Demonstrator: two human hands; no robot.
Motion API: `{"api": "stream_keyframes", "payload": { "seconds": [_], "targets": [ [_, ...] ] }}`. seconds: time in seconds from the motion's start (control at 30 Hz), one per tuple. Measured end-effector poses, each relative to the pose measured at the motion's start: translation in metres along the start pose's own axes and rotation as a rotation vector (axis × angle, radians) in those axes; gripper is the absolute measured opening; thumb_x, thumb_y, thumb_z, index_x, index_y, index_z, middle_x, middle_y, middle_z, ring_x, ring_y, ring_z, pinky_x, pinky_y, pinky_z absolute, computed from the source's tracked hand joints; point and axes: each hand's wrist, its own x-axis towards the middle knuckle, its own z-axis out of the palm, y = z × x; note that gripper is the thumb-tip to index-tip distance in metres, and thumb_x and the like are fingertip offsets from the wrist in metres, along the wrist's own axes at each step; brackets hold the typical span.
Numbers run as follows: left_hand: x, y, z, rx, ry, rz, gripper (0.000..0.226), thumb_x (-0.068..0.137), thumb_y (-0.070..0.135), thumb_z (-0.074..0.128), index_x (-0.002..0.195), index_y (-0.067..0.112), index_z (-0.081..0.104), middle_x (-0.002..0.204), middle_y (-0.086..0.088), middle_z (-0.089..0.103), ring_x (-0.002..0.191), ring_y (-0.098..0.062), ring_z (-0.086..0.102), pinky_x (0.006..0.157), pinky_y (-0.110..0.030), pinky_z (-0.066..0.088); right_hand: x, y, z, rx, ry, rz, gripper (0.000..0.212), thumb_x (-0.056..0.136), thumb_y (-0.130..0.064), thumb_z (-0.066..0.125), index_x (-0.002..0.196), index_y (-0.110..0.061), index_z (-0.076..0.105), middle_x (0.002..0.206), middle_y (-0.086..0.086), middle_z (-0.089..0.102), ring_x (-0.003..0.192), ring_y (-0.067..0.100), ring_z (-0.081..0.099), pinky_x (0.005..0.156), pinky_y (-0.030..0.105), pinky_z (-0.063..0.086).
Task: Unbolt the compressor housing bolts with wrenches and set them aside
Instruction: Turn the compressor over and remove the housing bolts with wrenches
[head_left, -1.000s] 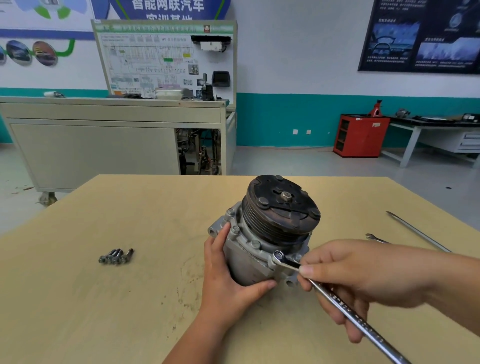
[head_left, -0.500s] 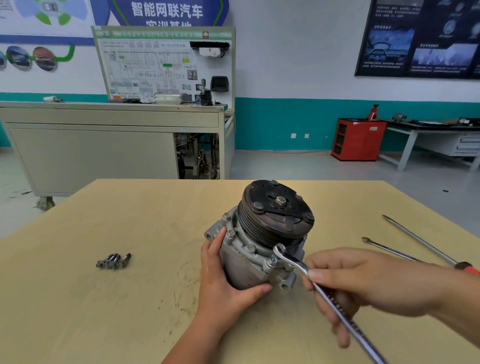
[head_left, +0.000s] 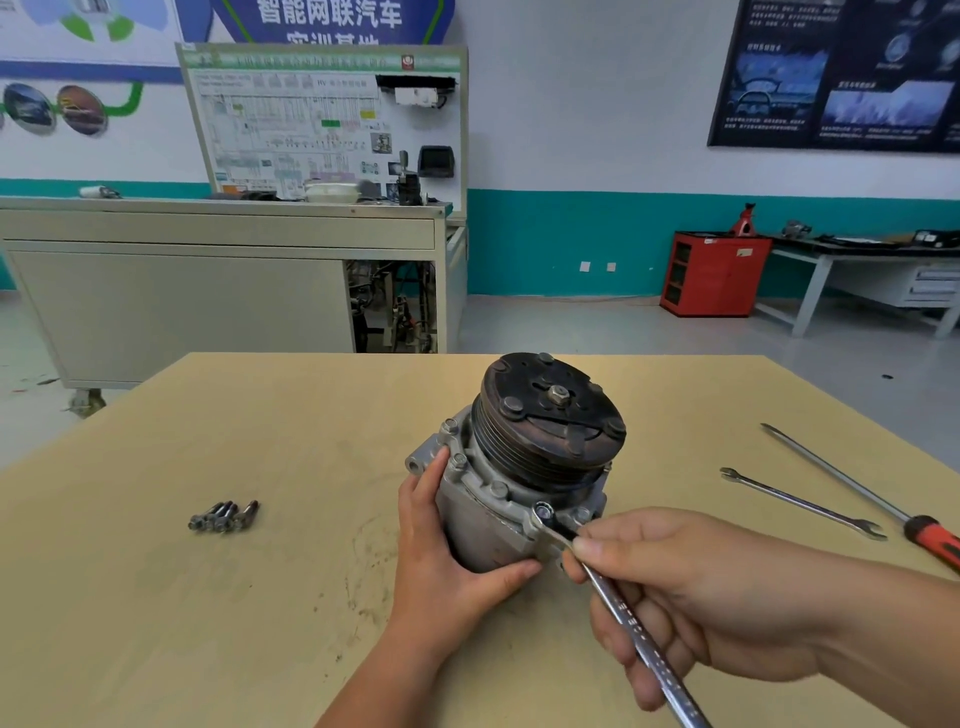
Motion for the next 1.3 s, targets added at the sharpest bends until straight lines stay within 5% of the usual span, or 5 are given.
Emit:
{"api": "stream_keyframes", "payload": {
  "seconds": [0.27, 0.53, 0.87, 1.17, 1.3],
  "targets": [
    [0.0, 0.004, 0.0, -0.004, 0.001, 0.003, 0.11, 0.045, 0.06, 0.087, 0.137, 0.054, 0.026, 0.142, 0.003, 0.037, 0.133, -0.016, 0.042, 0.106, -0.053, 0.039, 0.006, -0.026, -0.05, -1.029, 0.325, -0.197, 0.02, 0.093, -0.035, 0.053, 0.075, -0.029, 0.061, 0.057, -0.015, 0.057, 0.055, -0.001, 0.051, 0.054, 0.012, 0.038],
    [0.0, 0.003, -0.001, -0.014, -0.012, -0.022, 0.11, 0.044, 0.062, 0.087, 0.136, 0.055, 0.026, 0.142, 0.003, 0.036, 0.132, -0.015, 0.042, 0.107, -0.052, 0.038, -0.004, -0.003, -0.048, -0.328, -0.139, -0.038, 0.02, 0.096, -0.027, 0.041, 0.086, -0.014, 0.051, 0.082, 0.005, 0.073, 0.069, 0.017, 0.07, 0.07, 0.023, 0.052],
    [-0.001, 0.003, 0.0, -0.002, -0.001, 0.002, 0.111, 0.047, 0.056, 0.089, 0.138, 0.053, 0.026, 0.141, 0.001, 0.036, 0.132, -0.017, 0.042, 0.106, -0.052, 0.039, 0.002, 0.005, -0.007, 0.033, -0.105, -0.036, 0.025, 0.084, -0.038, 0.048, 0.087, -0.013, 0.049, 0.066, 0.007, 0.07, 0.052, 0.017, 0.067, 0.051, 0.021, 0.051],
    [0.0, 0.007, -0.001, -0.018, -0.009, -0.004, 0.108, 0.044, 0.061, 0.086, 0.134, 0.06, 0.026, 0.141, -0.001, 0.036, 0.132, -0.018, 0.042, 0.107, -0.052, 0.039, 0.001, -0.028, -0.049, -0.89, 0.225, -0.086, 0.023, 0.095, -0.032, 0.051, 0.085, -0.023, 0.069, 0.057, -0.013, 0.057, 0.056, 0.003, 0.054, 0.062, 0.016, 0.043],
    [-0.001, 0.007, -0.002, -0.013, -0.009, -0.01, 0.108, 0.044, 0.064, 0.085, 0.133, 0.061, 0.025, 0.141, 0.002, 0.035, 0.132, -0.014, 0.041, 0.107, -0.051, 0.038, 0.001, -0.015, -0.055, -0.728, 0.215, -0.166, 0.019, 0.095, -0.024, 0.053, 0.08, -0.022, 0.066, 0.063, -0.01, 0.063, 0.062, 0.005, 0.061, 0.064, 0.014, 0.045]
  ]
}}
